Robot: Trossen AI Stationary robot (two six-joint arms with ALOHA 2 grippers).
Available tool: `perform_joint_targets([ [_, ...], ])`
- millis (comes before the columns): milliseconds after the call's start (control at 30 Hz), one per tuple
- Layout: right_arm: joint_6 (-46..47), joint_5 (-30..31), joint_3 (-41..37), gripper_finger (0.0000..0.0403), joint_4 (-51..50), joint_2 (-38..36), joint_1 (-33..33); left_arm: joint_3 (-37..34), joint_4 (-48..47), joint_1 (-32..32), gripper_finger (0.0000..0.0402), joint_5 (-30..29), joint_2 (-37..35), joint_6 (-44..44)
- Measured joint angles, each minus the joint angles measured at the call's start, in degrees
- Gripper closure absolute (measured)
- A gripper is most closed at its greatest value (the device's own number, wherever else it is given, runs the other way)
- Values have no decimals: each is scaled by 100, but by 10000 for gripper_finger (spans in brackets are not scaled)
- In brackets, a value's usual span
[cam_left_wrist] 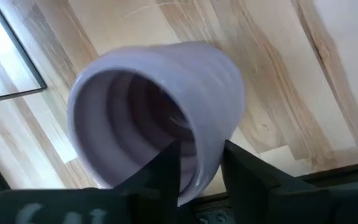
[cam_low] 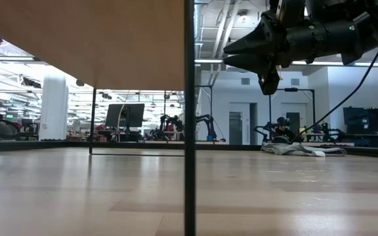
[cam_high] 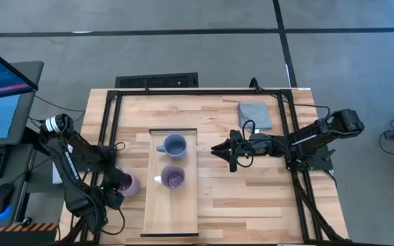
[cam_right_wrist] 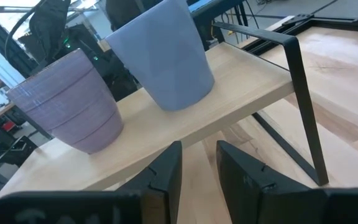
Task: Stack small to large cups/mugs on shelf
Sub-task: Put the purple mug on the shelf
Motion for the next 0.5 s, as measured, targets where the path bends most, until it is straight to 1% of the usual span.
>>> perform_joint_targets([
  [133, 0, 0, 0, 280, 0, 0, 0, 0, 16, 85, 344, 24, -2, -77],
  [267, 0, 0, 1, 280, 0, 0, 0, -3, 57, 225, 385, 256, -1, -147],
  [333, 0, 0, 2, 280, 0, 0, 0, -8, 130, 320, 387, 454, -2, -164],
  [500, 0, 0, 2, 280, 0, 0, 0, -2, 190, 522, 383, 501, 0, -229],
])
